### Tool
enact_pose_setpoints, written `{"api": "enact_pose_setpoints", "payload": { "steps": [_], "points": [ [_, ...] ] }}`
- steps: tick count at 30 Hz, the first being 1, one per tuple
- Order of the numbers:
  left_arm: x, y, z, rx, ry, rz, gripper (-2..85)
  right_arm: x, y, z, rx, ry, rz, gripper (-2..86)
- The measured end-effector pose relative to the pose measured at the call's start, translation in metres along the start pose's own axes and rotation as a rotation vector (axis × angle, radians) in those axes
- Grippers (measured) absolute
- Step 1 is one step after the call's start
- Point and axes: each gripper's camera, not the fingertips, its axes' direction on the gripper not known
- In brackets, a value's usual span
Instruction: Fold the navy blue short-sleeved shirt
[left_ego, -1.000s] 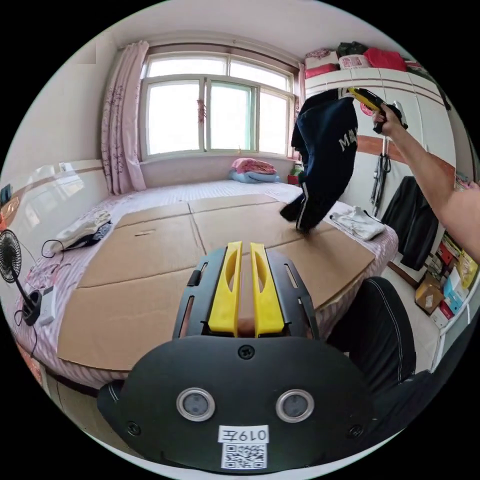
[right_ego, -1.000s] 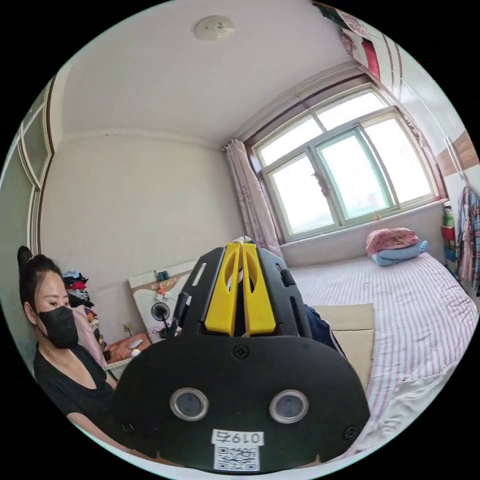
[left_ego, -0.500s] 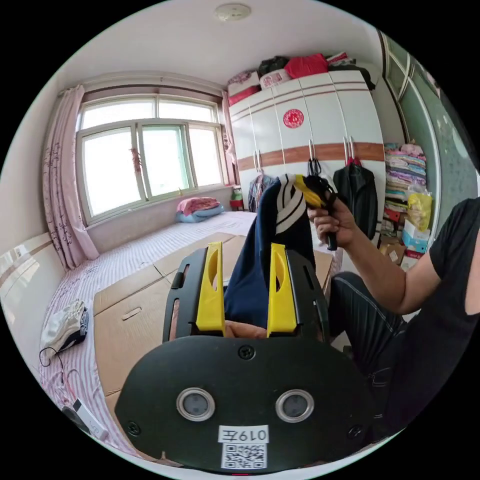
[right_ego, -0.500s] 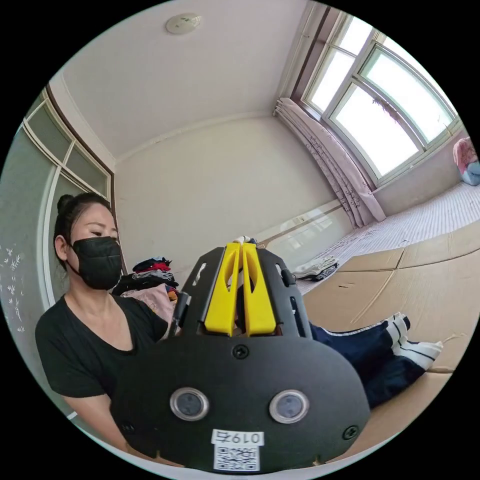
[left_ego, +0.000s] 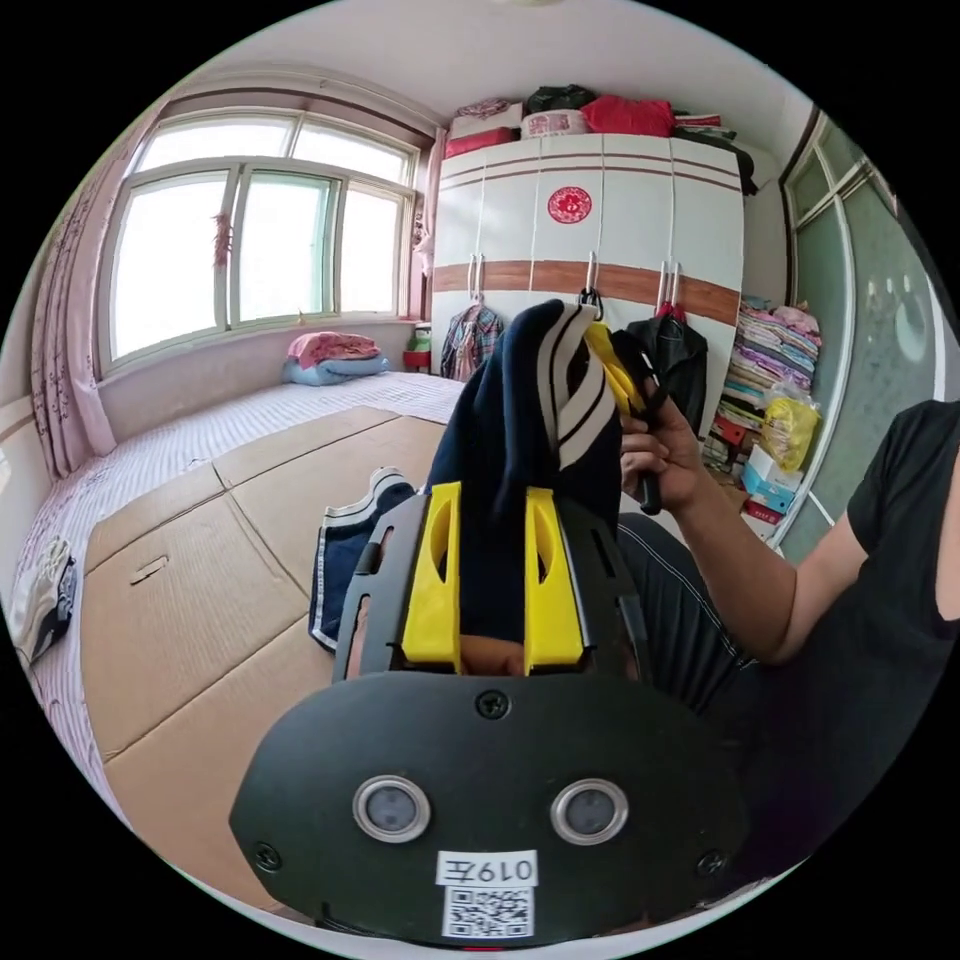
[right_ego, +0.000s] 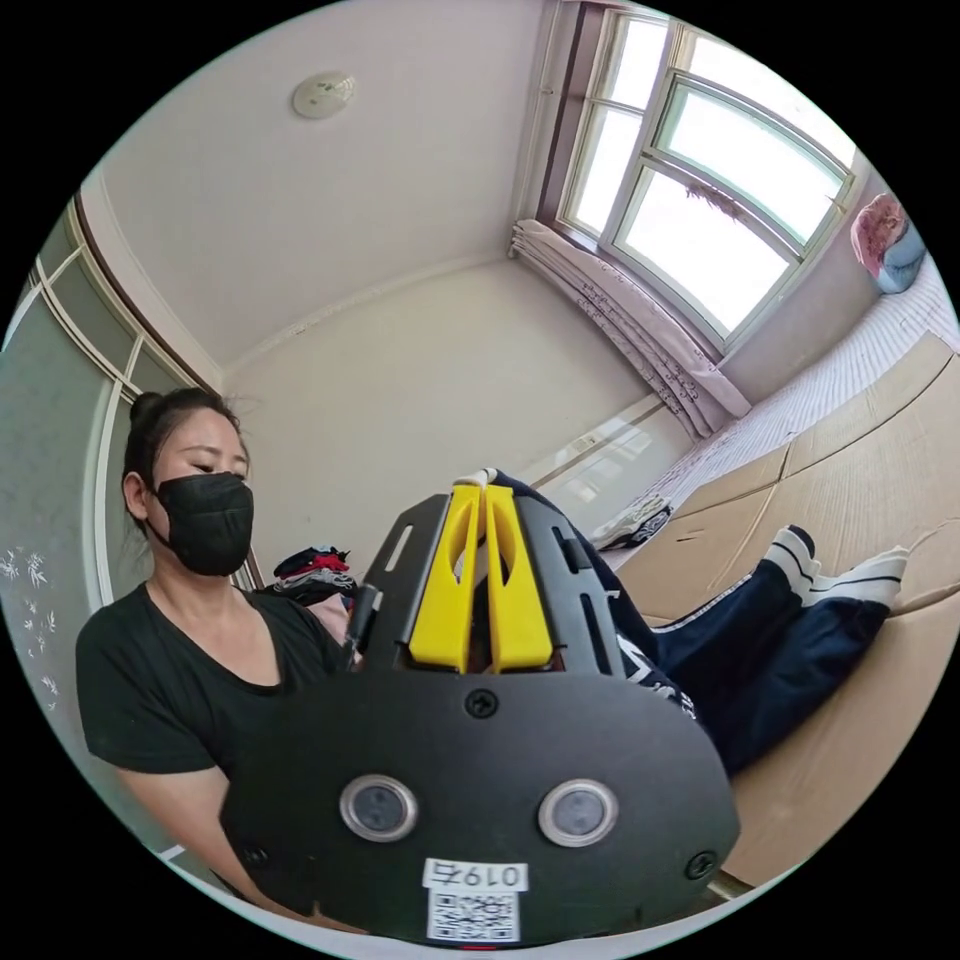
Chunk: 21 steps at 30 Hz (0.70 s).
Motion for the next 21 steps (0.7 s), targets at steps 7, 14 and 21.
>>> {"api": "enact_pose_setpoints", "payload": {
  "steps": [7,14,21],
  "points": [
    [-0.025,-0.016,-0.004,0.015,0.000,-0.023,11.2,0.084,-0.011,-0.034,-0.045,-0.019,-0.033,-0.9],
    [-0.031,-0.034,0.038,-0.077,0.032,0.074,4.2,0.201,-0.008,-0.032,-0.066,0.002,0.001,-0.7],
    [-0.137,-0.041,0.047,0.090,0.287,-0.334,2.8,0.338,-0.036,-0.005,-0.201,0.695,0.013,3.3]
  ]
}}
